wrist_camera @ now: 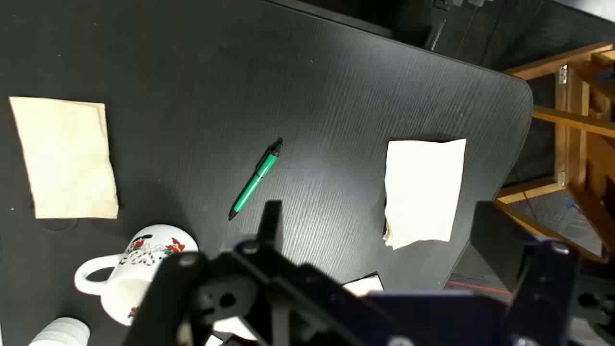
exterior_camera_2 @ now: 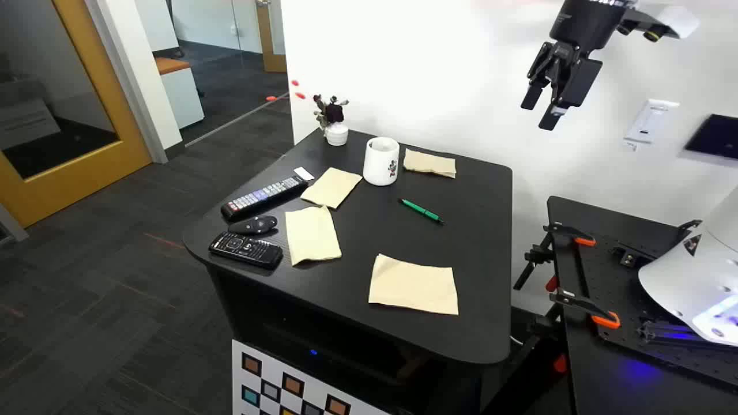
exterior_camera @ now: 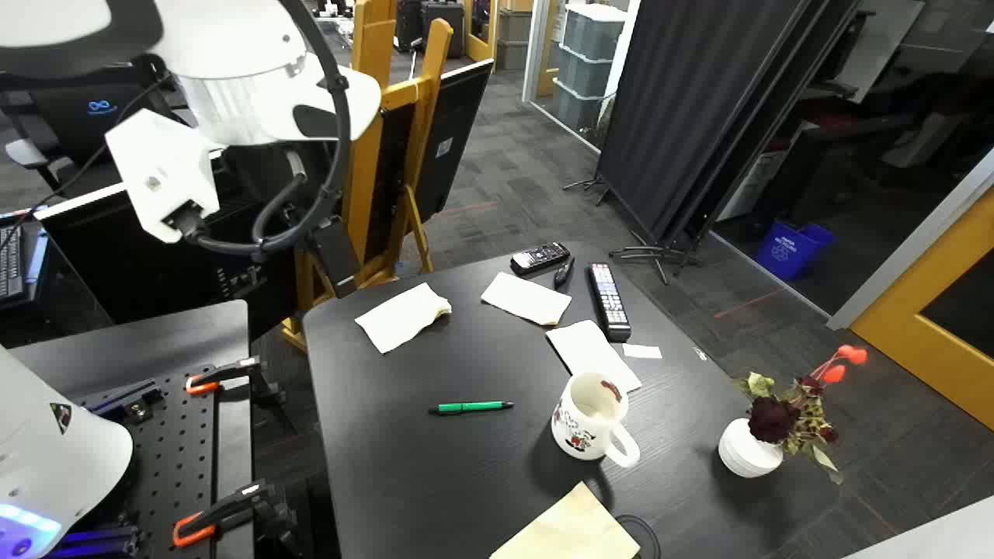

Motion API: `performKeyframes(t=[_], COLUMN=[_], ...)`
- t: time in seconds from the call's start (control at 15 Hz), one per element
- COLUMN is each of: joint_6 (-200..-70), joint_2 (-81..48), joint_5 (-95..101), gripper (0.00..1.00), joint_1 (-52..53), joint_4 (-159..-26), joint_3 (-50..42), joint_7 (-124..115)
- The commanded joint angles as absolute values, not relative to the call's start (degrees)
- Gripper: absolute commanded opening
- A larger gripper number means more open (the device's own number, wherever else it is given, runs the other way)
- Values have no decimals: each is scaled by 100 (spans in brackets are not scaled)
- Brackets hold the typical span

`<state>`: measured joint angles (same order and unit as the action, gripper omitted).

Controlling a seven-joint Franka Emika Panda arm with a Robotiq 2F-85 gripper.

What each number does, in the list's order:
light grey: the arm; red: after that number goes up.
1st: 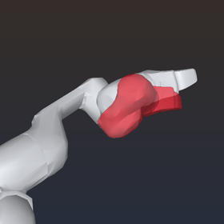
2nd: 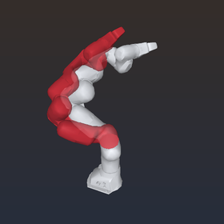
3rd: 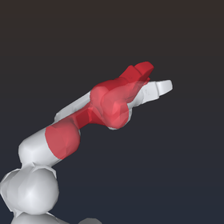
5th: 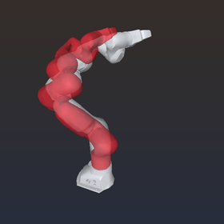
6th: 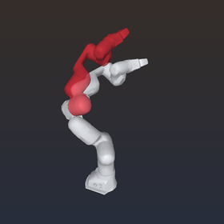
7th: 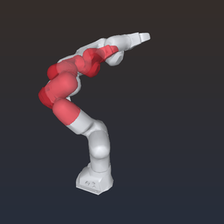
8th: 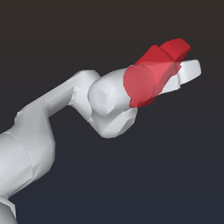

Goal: Put the pen in the mug

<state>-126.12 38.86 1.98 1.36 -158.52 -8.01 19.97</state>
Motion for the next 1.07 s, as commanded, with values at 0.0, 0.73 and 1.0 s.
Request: performKeyframes(t=[0.0, 0.73, 1.0], joint_6=[-12595, -13158, -13832], joint_2=[3888, 3081, 2224], joint_5=[197, -19, -139], gripper=[100, 100, 100], joint_1=[137, 112, -2], joint_4=[-15842, -15562, -15311], joint_3=[-799, -832, -755], joint_7=[1994, 1666, 1097])
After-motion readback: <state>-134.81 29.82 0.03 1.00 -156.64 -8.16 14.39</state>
